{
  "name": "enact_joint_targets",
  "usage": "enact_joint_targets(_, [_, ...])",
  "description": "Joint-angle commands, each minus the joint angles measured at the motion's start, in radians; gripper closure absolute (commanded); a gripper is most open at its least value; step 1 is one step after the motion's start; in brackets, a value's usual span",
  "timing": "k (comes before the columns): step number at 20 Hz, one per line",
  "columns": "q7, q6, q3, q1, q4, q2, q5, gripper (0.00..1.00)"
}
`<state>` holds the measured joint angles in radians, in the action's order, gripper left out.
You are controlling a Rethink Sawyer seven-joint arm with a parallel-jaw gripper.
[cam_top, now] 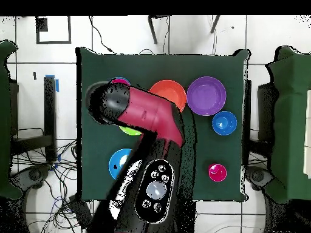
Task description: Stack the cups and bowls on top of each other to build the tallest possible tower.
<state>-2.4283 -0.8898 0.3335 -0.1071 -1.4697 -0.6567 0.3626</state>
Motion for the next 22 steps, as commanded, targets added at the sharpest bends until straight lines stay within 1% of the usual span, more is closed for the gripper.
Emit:
enact_joint_targets(1, [0.464,0.314,-0.232,0.153,-0.366,-0.135,-0.183,0.00])
enact_joint_targets(4, [0.488,0.442,-0.302,0.244,-0.441,-0.146,-0.245,0.00])
enact_joint_targets(5, [0.491,0.492,-0.328,0.278,-0.459,-0.138,-0.276,0.00])
enact_joint_targets(7, [0.483,0.538,-0.358,0.322,-0.471,-0.127,-0.330,0.00])
enact_joint_targets(10, [0.465,0.576,-0.391,0.373,-0.489,-0.125,-0.400,0.00])
enact_joint_targets(12, [0.463,0.590,-0.414,0.411,-0.504,-0.130,-0.446,0.00])
enact_joint_targets(15, [0.453,0.580,-0.452,0.459,-0.520,-0.150,-0.504,0.00])
enact_joint_targets(18, [0.431,0.564,-0.468,0.486,-0.538,-0.185,-0.546,0.00])
enact_joint_targets(21, [0.413,0.531,-0.459,0.490,-0.537,-0.221,-0.582,0.00])
enact_joint_targets(22, [0.420,0.502,-0.459,0.494,-0.533,-0.243,-0.589,0.00])
